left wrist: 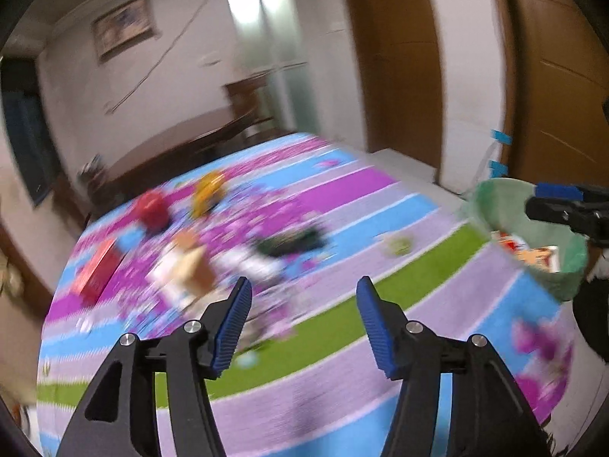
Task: Collect trash
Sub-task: 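Swing both tools back toward the remaining items on the table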
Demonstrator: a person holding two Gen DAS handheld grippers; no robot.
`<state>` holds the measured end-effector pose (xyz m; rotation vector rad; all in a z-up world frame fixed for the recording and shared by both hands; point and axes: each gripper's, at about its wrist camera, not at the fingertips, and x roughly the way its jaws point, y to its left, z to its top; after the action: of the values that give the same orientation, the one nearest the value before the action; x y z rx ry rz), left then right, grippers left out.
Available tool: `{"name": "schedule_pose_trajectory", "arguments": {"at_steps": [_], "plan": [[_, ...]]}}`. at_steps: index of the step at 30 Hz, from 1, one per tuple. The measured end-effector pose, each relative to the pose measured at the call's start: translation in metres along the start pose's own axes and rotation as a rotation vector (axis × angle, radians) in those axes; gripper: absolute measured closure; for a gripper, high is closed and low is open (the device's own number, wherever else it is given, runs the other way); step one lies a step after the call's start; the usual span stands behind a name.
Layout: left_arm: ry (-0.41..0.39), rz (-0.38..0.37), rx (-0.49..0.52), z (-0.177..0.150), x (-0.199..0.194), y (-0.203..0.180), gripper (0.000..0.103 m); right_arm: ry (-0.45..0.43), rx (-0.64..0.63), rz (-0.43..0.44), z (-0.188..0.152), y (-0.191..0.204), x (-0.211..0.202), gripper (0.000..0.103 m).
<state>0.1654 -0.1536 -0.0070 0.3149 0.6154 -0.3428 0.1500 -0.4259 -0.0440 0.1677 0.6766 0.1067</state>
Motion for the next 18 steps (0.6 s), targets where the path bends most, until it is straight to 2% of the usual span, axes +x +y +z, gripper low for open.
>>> {"name": "schedule_pose_trajectory", "arguments": {"at_steps": [5,7,8,12,18], "plan": [[0.037,0.136,-0.119,-0.034,0.001,0.1,0.044,0.066,-0.095,0.112,0.003,0.054,0.043,0.037],[0.049,0.175,-0.15,-0.042,0.001,0.13,0.044,0.078,-0.156,0.18,0.007,0.085,0.056,0.032],[0.054,0.186,-0.17,-0.045,0.001,0.146,0.044,0.082,-0.192,0.215,0.009,0.101,0.063,0.026],[0.067,0.182,-0.25,-0.054,0.002,0.2,0.044,0.093,-0.342,0.314,0.017,0.164,0.087,0.023],[0.112,0.098,-0.324,-0.045,0.018,0.233,0.042,0.136,-0.517,0.313,0.027,0.217,0.127,0.023]]}}
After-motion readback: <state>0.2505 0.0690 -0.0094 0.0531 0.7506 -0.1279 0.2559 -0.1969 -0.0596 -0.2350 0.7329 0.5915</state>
